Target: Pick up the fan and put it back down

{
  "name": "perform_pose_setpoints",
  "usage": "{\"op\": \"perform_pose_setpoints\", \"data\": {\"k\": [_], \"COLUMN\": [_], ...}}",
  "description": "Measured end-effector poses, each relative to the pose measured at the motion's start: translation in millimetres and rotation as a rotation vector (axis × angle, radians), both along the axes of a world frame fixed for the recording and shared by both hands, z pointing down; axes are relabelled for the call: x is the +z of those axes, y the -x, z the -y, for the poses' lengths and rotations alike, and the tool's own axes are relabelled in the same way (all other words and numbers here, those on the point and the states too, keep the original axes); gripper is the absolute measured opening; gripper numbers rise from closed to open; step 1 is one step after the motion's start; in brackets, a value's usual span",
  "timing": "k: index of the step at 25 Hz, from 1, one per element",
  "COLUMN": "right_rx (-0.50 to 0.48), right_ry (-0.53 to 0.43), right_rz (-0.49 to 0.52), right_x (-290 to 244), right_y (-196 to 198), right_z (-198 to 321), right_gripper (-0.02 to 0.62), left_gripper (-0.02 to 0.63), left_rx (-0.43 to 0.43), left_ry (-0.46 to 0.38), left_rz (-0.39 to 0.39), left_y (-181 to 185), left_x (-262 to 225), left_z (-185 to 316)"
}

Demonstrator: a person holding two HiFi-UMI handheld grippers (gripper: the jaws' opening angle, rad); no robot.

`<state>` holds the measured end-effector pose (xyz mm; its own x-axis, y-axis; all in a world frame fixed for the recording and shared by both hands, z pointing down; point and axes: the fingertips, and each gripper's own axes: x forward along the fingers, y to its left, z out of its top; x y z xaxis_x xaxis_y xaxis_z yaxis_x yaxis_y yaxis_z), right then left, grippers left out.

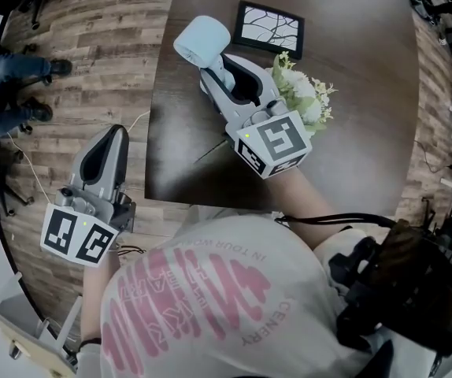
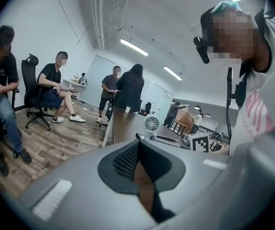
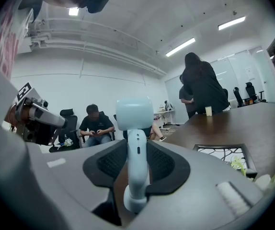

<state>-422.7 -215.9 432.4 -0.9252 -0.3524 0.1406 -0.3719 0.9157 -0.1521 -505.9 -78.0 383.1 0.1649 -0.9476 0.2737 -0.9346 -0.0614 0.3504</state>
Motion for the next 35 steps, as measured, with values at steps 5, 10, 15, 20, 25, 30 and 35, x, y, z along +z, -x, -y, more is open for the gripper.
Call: {"op": "perform_pose_setpoints", "data": {"k": [5, 10, 15, 20, 25, 30, 35], "right_rx": [0.003, 0.007, 0.007, 0.008, -0.002, -0.007, -0.007], "right_ry": [-0.013, -0.004, -0.002, -0.001, -0.013, -0.025, -0.026], "right_rz": [-0.003, -0.005, -0.010, -0.011, -0.020, -0.027, -0.033], "right_x": [2.4, 4.5, 5.2, 4.2, 6.0, 7.3, 8.3], "right_y": [-2.9, -5.7, -7.3, -7.2, -9.9, -10.6, -14.0], "right_z": [-3.8, -4.5, -7.6, -7.0, -9.9, -12.6, -14.6], "right_gripper": [0.135, 0.135, 0.133, 0.133, 0.133, 0.132, 0.132], "left_gripper": [0.017, 0.017, 0.017, 0.017, 0.017, 0.017, 0.017], "left_rx": [0.005, 0.009, 0.007, 0.007, 0.006, 0.000, 0.001], "left_ry": [0.007, 0.006, 0.001, -0.001, -0.004, -0.006, -0.007], "left_rz": [0.003, 0.004, 0.002, 0.003, 0.009, 0.012, 0.006], "left_y": [-0.2, -2.2, -1.9, -2.3, -4.0, -3.8, -8.2], "left_x": [2.0, 2.3, 1.2, 0.2, -2.0, -2.0, -0.3], "left_z": [-2.7, -2.4, -4.6, -5.1, -5.5, -7.6, -9.3]}}
